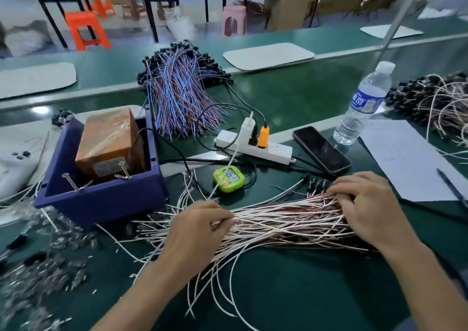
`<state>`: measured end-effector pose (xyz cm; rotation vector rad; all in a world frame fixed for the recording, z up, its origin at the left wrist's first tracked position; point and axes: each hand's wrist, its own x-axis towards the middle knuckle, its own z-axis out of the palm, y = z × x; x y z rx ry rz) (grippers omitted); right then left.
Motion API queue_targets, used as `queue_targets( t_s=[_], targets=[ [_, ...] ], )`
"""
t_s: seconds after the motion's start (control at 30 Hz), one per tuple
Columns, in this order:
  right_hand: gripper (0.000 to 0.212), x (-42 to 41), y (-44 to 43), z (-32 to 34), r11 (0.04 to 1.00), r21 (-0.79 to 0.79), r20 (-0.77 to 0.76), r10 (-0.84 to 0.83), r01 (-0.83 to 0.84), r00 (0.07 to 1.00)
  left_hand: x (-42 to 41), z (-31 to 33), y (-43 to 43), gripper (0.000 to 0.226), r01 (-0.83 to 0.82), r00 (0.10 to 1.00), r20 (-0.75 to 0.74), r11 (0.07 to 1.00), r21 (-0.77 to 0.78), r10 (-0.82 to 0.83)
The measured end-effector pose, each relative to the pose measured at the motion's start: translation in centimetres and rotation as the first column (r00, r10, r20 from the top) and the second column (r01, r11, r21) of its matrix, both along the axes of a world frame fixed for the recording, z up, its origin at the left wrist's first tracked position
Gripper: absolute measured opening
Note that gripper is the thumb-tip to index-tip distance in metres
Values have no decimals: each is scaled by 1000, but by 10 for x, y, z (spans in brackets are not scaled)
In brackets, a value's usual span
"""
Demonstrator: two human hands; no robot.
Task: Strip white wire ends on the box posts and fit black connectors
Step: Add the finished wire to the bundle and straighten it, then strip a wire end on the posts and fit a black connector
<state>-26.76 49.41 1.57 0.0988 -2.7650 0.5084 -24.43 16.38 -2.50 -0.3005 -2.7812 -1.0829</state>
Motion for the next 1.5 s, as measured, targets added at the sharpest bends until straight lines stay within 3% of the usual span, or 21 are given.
queue_targets(
  t_s=[0.1,0.33,0.4,0.47,0.57,0.67,0.87,0.97,1.07,1.23,1.4,1.5],
  targets=[
    [29,3,5,-4,989,-47,-52,-141,138,989,0,1,-4,12,0,1000,20,1000,7,0],
    [40,6,-1,-2,983,-37,-27,-179,178,983,0,-3,6,14,16,1000,18,1000,12,-16],
    [47,11,-17,-1,991,-70,31,-110,112,993,-1,-4,6,14,14,1000,13,1000,17,-14],
    [49,18,-42,-4,992,-114,128,68,-54,989,-2,-4,7,13,40,999,-7,999,4,-40],
    [68,24,-72,-18,969,-102,295,245,-225,923,-3,-3,9,13,96,995,-16,995,-14,-96],
    [74,25,-81,-30,969,76,306,203,-237,930,-1,0,10,12,105,994,-18,994,-16,-105],
    [72,30,-102,-25,965,119,296,190,-233,936,18,11,-31,19,-52,997,-54,997,-59,49],
    [69,31,-151,-4,922,-93,250,387,-376,887,32,28,-53,10,-133,987,-97,990,-42,129],
    [45,33,-227,18,802,-296,152,576,-519,803,51,47,-81,11,-241,961,-141,971,-2,238],
    [33,56,-337,40,622,-350,150,776,-701,613,108,66,-166,8,-522,849,-76,852,42,523],
    [34,89,-447,43,454,-396,178,891,-798,418,173,67,-276,5,-842,537,-103,522,-139,838],
    [40,99,-521,39,349,-265,217,930,-899,297,193,58,-326,17,-882,452,-101,427,-200,886]
  ],
)
